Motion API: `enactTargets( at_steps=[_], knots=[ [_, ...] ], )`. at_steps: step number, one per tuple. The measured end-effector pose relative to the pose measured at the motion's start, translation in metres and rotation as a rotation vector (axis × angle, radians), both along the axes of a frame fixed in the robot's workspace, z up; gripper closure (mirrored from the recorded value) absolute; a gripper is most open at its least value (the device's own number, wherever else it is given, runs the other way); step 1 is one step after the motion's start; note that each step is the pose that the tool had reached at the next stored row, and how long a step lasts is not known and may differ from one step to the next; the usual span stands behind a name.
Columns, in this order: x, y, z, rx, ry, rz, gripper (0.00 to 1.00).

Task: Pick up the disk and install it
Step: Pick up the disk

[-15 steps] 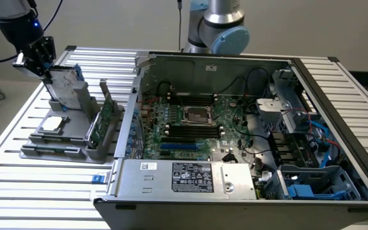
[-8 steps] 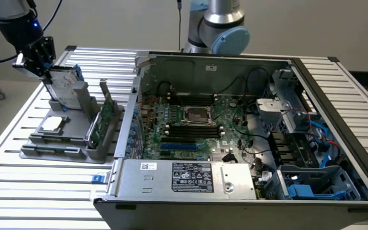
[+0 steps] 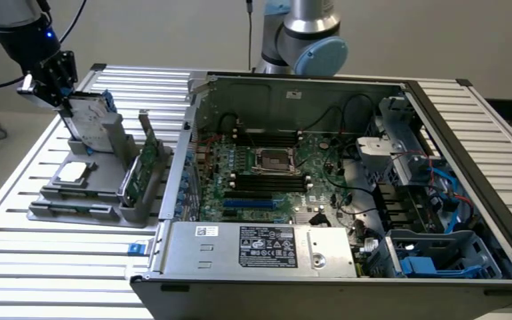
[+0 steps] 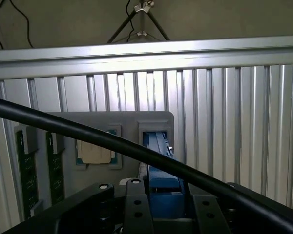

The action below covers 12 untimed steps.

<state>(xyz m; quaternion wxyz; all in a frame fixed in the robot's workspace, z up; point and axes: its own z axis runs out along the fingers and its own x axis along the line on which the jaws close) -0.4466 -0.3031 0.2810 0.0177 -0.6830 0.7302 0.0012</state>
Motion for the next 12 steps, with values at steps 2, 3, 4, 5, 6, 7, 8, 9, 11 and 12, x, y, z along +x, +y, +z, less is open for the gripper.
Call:
enactTargets(
  at_steps=[2,3,4,5,6,7,8,9,11,12],
  knots=[
    [0.0000,0.0000,0.0000,0.0002,0.0000,0.000,0.67],
    [0.0000,-0.0001,0.0000,0.0002,0.0000,0.000,0.67],
    [0.0000,0.0000,0.0000,0.0002,-0.0001,0.000,0.67],
    [0.0000,-0.0001,0.0000,0.0002,-0.0001,0.000,0.67],
    [0.0000,-0.0001,0.0000,0.0002,0.0000,0.000,0.67],
    [0.0000,-0.0001,0.0000,0.0002,0.0000,0.000,0.67],
    [0.0000,-0.0001,0.0000,0.0002,0.0000,0.000,0.67],
    [0.0000,-0.0001,0.0000,0.0002,0.0000,0.000,0.67],
    [-0.0001,-0.0001,0.0004,0.0002,-0.0001,0.000,0.67],
    [-0.0001,-0.0001,0.0011,0.0003,-0.0001,0.000,0.67]
  ],
)
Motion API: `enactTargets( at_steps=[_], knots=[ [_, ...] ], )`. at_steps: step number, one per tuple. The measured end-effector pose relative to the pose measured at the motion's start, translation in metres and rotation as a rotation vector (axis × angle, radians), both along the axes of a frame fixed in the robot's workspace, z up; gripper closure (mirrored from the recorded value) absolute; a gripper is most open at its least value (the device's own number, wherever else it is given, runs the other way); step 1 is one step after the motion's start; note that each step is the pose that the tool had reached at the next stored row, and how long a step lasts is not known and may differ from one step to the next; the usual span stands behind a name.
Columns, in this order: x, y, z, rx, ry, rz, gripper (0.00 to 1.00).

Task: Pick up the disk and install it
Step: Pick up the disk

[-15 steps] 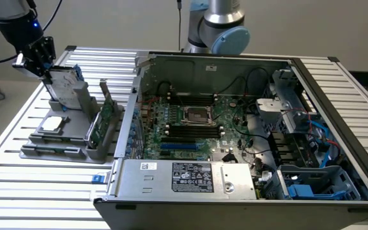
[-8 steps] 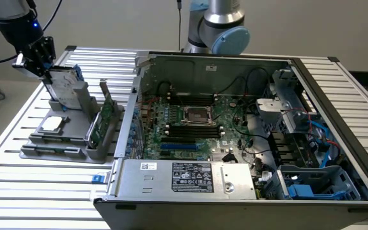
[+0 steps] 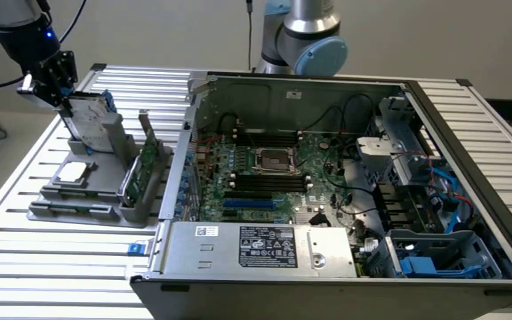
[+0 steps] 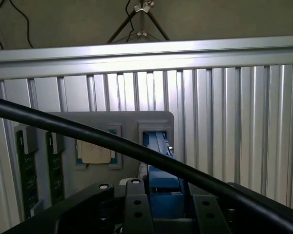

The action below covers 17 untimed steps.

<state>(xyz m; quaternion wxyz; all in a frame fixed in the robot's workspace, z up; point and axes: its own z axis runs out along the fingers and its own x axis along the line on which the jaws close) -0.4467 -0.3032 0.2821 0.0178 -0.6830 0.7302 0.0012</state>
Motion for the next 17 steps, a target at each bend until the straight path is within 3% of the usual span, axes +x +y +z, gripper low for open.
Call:
enactTargets(
  at_steps=[3,17],
  knots=[
    [0.000,0.0000,0.0068,0.0000,0.0000,0.000,0.67],
    [0.002,0.0001,0.0703,-0.0001,0.0002,0.000,0.67]
  ],
)
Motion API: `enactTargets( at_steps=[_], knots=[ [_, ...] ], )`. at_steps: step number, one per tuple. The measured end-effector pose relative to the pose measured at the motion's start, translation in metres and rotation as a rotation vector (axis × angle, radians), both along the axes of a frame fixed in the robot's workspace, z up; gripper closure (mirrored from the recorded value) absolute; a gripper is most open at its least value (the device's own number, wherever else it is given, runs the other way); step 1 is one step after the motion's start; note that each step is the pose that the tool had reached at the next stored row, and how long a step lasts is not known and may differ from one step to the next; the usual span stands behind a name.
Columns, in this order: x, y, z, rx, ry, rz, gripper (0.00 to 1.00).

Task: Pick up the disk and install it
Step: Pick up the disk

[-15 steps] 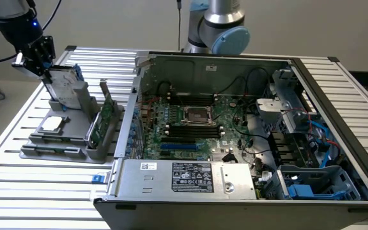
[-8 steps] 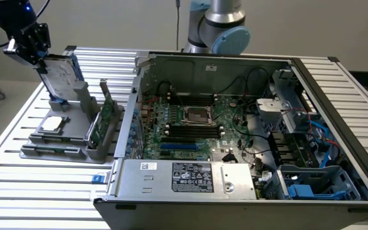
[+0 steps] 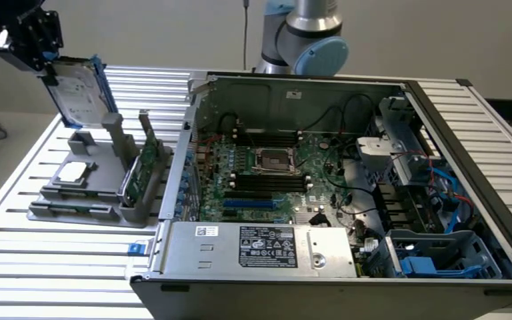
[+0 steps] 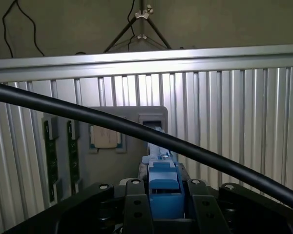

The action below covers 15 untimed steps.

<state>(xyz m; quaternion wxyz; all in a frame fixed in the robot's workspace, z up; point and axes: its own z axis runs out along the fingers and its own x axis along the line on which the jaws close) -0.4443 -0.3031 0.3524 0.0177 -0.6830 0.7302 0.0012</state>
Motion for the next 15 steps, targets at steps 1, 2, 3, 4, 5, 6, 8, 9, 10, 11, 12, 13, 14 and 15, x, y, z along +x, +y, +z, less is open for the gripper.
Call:
enactTargets(
  at_steps=[1,2,3,4,5,6,8,9,10,11,12,13,14,15],
  knots=[
    [0.000,0.0000,0.0046,0.0000,0.0000,0.000,0.67],
    [0.001,0.0000,0.0091,0.0001,-0.0001,0.000,0.67],
    [0.001,0.0000,0.0136,0.0000,0.0000,0.000,0.67],
    [0.002,0.0000,0.0181,0.0000,-0.0001,0.000,0.67],
    [0.002,0.0000,0.0229,0.0000,-0.0001,0.000,0.67],
    [0.003,0.0000,0.0274,0.0000,0.0000,0.000,0.67],
    [0.007,0.0001,0.0365,0.0000,0.0000,0.000,0.67],
    [0.009,0.0001,0.0410,0.0000,0.0000,0.000,0.67],
    [0.012,0.0001,0.0455,0.0001,-0.0001,0.000,0.67],
    [0.016,0.0001,0.0500,0.0000,0.0000,0.000,0.67],
    [0.019,0.0001,0.0543,0.0000,0.0000,0.000,0.67],
    [0.023,0.0001,0.0590,0.0000,0.0001,0.000,0.67],
    [0.027,0.0001,0.0637,0.0000,0.0003,0.000,0.67],
    [0.032,0.0001,0.0683,0.0001,0.0005,0.000,0.67]
  ],
)
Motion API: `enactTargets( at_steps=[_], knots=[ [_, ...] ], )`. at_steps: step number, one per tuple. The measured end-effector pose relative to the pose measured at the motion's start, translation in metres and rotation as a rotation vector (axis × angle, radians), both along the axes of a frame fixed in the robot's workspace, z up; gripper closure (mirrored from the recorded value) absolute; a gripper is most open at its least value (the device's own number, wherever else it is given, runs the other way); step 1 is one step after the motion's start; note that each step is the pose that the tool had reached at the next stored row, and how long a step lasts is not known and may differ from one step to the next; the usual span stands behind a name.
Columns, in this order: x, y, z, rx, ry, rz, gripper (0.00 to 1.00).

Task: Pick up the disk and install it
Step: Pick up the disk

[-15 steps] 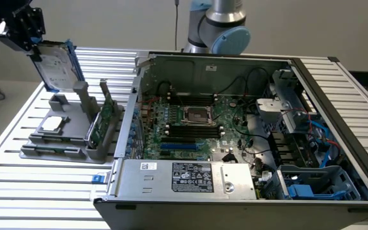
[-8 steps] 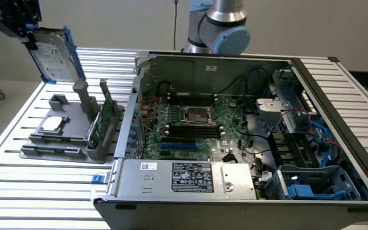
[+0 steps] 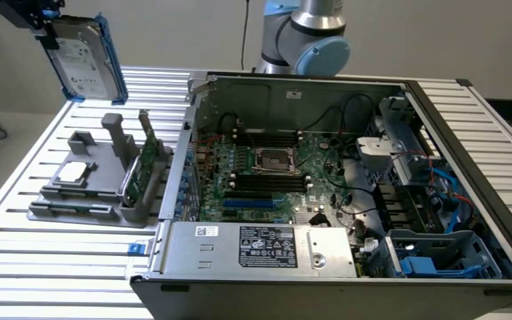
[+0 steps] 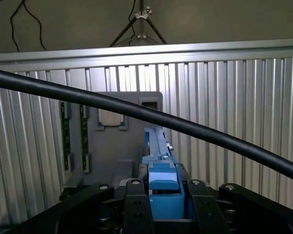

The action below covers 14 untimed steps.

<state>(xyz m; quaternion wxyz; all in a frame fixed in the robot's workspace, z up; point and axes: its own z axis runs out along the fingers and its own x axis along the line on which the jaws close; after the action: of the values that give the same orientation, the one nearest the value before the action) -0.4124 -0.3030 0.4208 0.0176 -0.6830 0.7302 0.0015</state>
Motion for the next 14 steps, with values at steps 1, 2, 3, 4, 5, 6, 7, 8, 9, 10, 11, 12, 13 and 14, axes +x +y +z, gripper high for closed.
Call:
enactTargets(
  at_steps=[1,2,3,4,5,6,7,8,9,10,11,12,13,14],
  knots=[
    [0.004,0.0000,0.0042,0.0001,0.0004,0.000,0.67],
    [0.009,0.0000,0.0088,0.0002,0.0011,0.000,0.67],
    [0.013,0.0000,0.0134,0.0003,0.0016,0.000,0.67],
    [0.018,0.0000,0.0182,0.0005,0.0024,0.000,0.67],
    [0.023,-0.0001,0.0226,0.0006,0.0031,0.000,0.67],
    [0.027,0.0000,0.0271,0.0008,0.0039,0.000,0.67],
    [0.032,0.0000,0.0318,0.0010,0.0049,0.001,0.67],
    [0.036,0.0000,0.0362,0.0011,0.0062,0.001,0.67],
    [0.041,0.0000,0.0408,0.0013,0.0074,0.002,0.67],
    [0.045,-0.0001,0.0453,0.0014,0.0088,0.002,0.67],
    [0.050,-0.0001,0.0495,0.0016,0.0100,0.003,0.67],
    [0.054,-0.0001,0.0524,0.0022,0.0103,0.003,0.67],
    [0.059,-0.0002,0.0542,0.0028,0.0111,0.003,0.67],
    [0.064,-0.0002,0.0549,0.0039,0.0114,0.003,0.67]
  ],
)
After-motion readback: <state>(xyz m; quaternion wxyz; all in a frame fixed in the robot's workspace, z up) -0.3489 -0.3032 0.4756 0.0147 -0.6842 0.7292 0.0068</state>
